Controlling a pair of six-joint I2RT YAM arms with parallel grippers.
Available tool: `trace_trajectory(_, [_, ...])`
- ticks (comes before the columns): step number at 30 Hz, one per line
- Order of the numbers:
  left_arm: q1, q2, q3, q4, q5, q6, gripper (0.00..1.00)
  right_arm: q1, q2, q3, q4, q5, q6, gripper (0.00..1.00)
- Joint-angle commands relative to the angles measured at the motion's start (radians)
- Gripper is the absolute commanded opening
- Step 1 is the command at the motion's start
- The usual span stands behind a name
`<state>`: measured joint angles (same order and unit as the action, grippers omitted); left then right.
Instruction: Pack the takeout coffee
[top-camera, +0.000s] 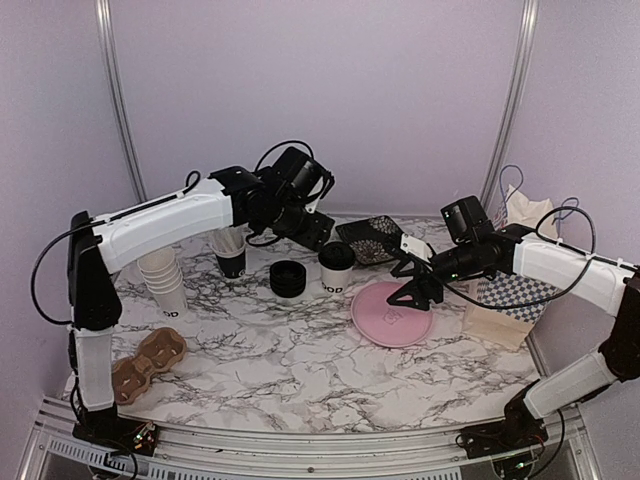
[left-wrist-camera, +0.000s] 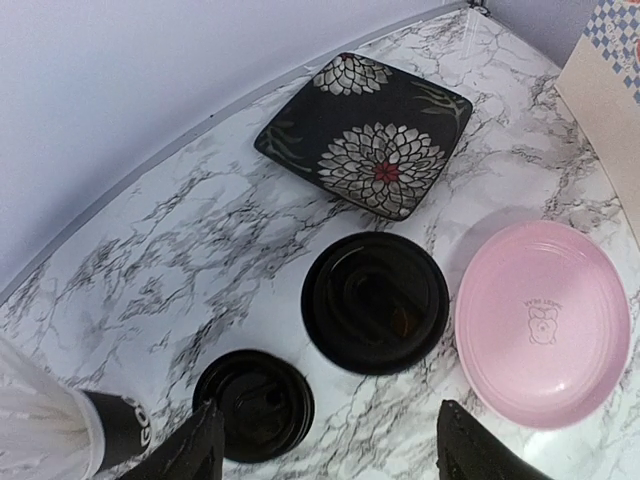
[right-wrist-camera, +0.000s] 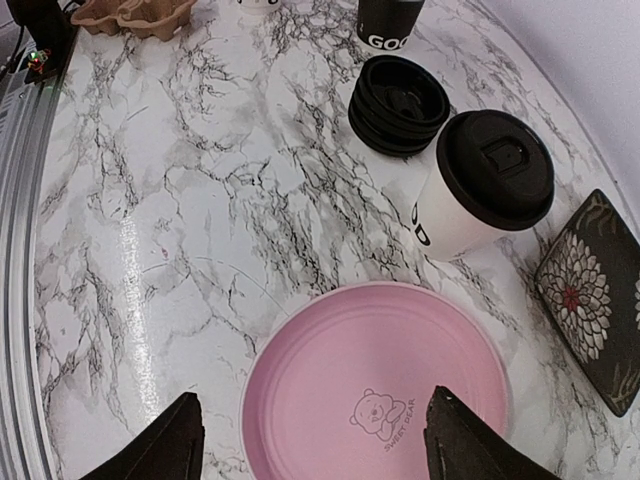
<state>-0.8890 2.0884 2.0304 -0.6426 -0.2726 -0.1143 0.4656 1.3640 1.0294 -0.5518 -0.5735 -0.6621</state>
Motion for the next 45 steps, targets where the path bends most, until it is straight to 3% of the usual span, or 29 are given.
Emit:
trace_trajectory(1, [-0.023, -0.261, -0.158, -0.175, -0.058, -0.092, 0.73, -0.010, 0.010, 0.015, 0.015, 0.003, 0.002, 0.73])
trace_trajectory(7, [-0.014, -0.526, -0.427, -0.313, -0.127, -0.184, 0.67, -0.010, 0.018, 0.014, 0.023, 0.017, 0.008, 0.73])
trace_trajectory(16, [0.195, -0.675, -0.551, -0.460, -0.186, -0.223, 0.51, -0.010, 0.033, 0.014, 0.021, 0.005, 0.008, 0.73])
trace_trajectory(19, [0.275, -0.686, -0.574, -0.475, -0.186, -0.226, 0.46, -0.010, 0.038, 0.014, 0.021, 0.013, 0.007, 0.73])
trace_trajectory(24, [0.341, -0.675, -0.598, -0.473, -0.168, -0.202, 0.48, -0.010, 0.048, 0.014, 0.021, 0.015, 0.005, 0.73])
trace_trajectory(34, [0.378, -0.608, -0.618, -0.442, -0.166, -0.172, 0.33, -0.010, 0.060, 0.012, 0.020, 0.021, 0.002, 0.72])
trace_trajectory(45, [0.402, -0.564, -0.626, -0.411, -0.147, -0.140, 0.28, -0.010, 0.069, 0.011, 0.021, 0.023, 0.001, 0.72])
